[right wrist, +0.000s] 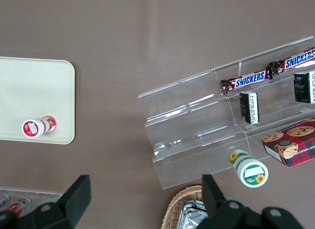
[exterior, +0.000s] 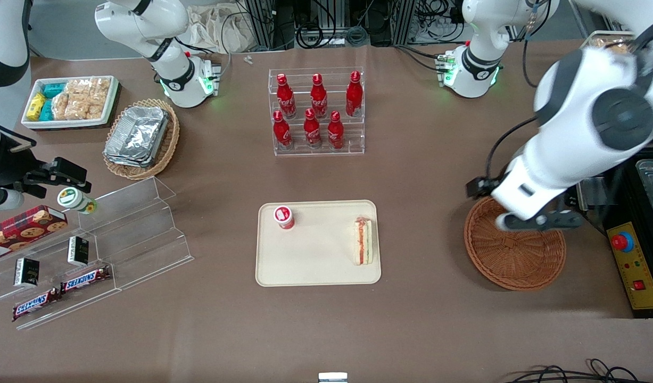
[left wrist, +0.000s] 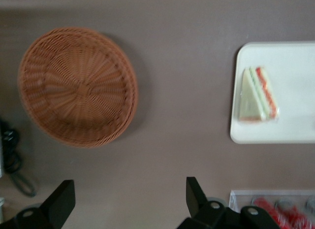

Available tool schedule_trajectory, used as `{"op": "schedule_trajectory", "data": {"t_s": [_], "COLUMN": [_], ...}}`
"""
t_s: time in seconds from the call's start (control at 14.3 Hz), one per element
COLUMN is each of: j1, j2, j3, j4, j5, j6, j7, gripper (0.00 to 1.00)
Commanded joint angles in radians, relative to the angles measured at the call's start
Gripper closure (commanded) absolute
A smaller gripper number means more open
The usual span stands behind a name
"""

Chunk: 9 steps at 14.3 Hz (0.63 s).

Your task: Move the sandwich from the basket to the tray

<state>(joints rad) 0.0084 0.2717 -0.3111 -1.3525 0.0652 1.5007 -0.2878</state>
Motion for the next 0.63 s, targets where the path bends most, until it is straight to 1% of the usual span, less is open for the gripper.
{"op": "schedule_trajectory", "data": {"t_s": [0.0,0.07,0.14,0.28,0.56], "j1": [-0.031,-0.053,-0.065,-0.058,-0.047], "j2": [-0.136,-0.179,-0.224,-0.281,-0.263], "j3": [0.148,0.22,0.252,0.256,0.254], "j4": [-0.068,-0.095,-0.132,-0.192,-0.163], "j5": [-0.07,-0.091,-0.091,-0.082,-0.088], "j6": [-0.056,-0.068,-0.08,-0.091,-0.092], "j7": [0.158,0.22,0.232,0.234,0.226], "gripper": [0.0,0.0,0.0,0.0,0.0]}}
